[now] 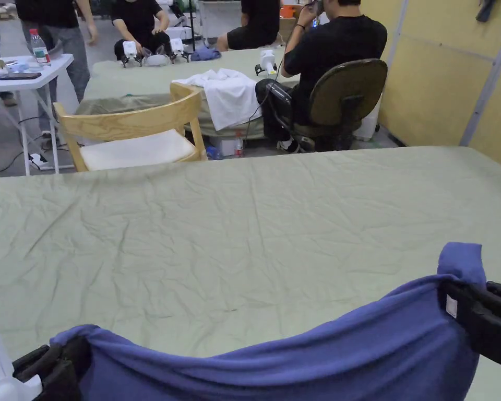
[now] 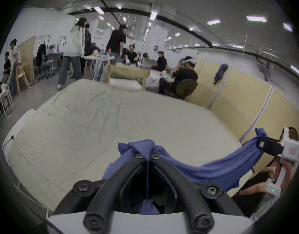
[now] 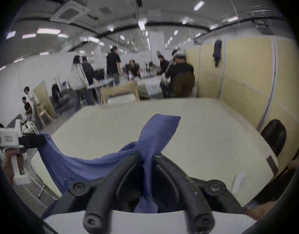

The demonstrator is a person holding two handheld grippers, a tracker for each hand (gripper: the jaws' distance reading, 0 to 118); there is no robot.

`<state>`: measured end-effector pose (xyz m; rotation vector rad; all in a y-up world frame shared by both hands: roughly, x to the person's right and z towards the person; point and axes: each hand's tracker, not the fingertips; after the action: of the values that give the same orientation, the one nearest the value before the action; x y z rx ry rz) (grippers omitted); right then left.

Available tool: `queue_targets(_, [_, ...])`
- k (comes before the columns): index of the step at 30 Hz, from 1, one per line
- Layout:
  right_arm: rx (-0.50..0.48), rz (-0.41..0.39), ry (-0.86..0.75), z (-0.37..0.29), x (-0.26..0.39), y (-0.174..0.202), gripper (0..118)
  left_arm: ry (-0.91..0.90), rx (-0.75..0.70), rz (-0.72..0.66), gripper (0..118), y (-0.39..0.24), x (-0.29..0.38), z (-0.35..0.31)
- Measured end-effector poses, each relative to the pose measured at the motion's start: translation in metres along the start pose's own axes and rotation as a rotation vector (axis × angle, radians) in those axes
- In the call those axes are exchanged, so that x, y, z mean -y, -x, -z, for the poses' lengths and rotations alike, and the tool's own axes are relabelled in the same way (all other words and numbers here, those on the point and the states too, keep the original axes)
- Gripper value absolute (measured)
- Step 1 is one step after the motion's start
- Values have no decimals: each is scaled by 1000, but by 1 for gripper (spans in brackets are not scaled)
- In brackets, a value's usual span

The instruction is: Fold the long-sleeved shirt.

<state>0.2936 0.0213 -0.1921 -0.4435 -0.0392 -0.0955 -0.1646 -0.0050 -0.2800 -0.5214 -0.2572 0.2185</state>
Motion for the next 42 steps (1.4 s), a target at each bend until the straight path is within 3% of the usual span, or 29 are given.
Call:
queue_targets(5, [-18,-32,-136,-38,-60,5,12,-160,31,71,0,-19,-64,-32])
queue_targets(11, [16,-92,-261,-33,-165,13,12,-267,84,75,0,-33,-170,-38])
queue_targets(19, [106,-118,-287,24,-309,15,12,-343,110,105,0,-35,-310,-1])
queue_targets(24, [153,-92,-287,70,-392,18,12,-359,101,118,0,-44,-388,34])
queue_targets(29, [208,-91,-294,117,-459,21,12,-425,65,146,0,-76,-432,51])
queue_targets(35, [262,-79,-346,135,-490,33,12,-466,28,148,0,-72,-496,88])
queue_targets(40, [294,-117,-357,176,-492,32,12,-503,15,155,0,-89,-480,99])
queue_targets(42, [302,-133,-331,197,-472,31,12,-483,-5,169,0,-66,-489,140])
